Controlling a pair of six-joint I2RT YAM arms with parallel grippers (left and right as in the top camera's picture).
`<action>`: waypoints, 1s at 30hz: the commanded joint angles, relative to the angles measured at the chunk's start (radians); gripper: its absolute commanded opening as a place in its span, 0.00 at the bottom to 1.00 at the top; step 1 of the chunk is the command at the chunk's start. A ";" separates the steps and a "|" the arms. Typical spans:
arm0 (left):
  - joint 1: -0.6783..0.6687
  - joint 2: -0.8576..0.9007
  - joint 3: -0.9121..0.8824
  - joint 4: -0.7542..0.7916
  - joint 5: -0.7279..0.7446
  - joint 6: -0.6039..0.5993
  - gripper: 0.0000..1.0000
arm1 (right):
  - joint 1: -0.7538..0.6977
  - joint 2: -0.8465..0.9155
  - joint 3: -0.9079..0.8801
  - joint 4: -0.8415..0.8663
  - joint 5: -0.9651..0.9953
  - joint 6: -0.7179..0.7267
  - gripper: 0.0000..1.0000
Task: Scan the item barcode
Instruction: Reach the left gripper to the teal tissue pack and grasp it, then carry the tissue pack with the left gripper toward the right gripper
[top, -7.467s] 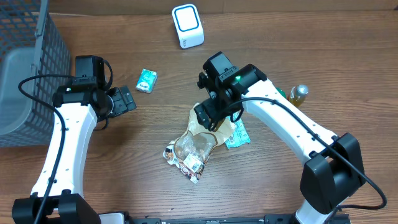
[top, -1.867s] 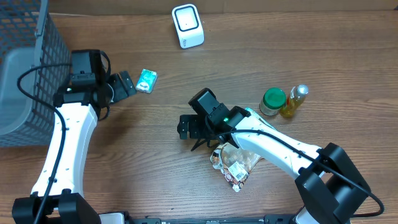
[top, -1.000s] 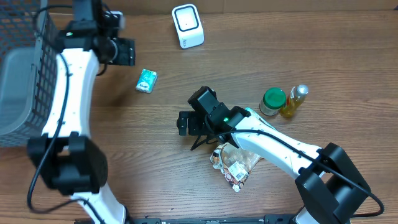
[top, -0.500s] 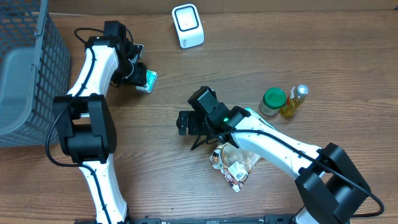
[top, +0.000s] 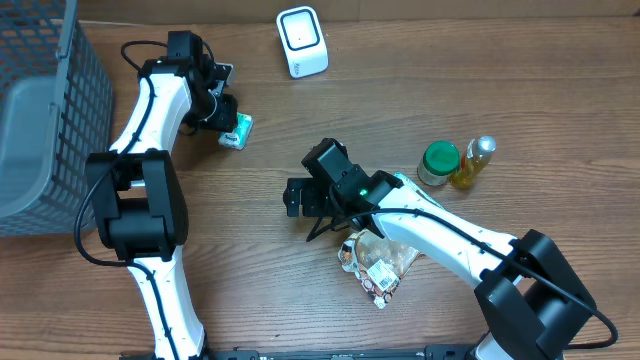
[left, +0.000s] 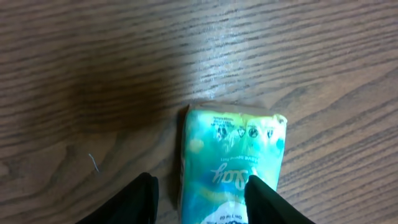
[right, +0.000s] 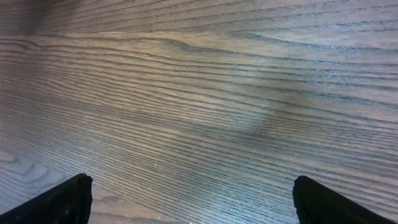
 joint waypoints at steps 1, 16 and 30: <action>0.005 0.042 -0.003 0.005 0.019 -0.039 0.43 | -0.003 0.003 0.011 0.008 0.010 -0.007 1.00; 0.004 0.089 -0.002 -0.074 0.023 -0.080 0.04 | -0.003 0.003 0.011 0.008 0.010 -0.007 1.00; -0.050 0.089 -0.004 -0.478 0.195 -0.065 0.04 | -0.003 0.003 0.011 0.002 0.011 -0.008 1.00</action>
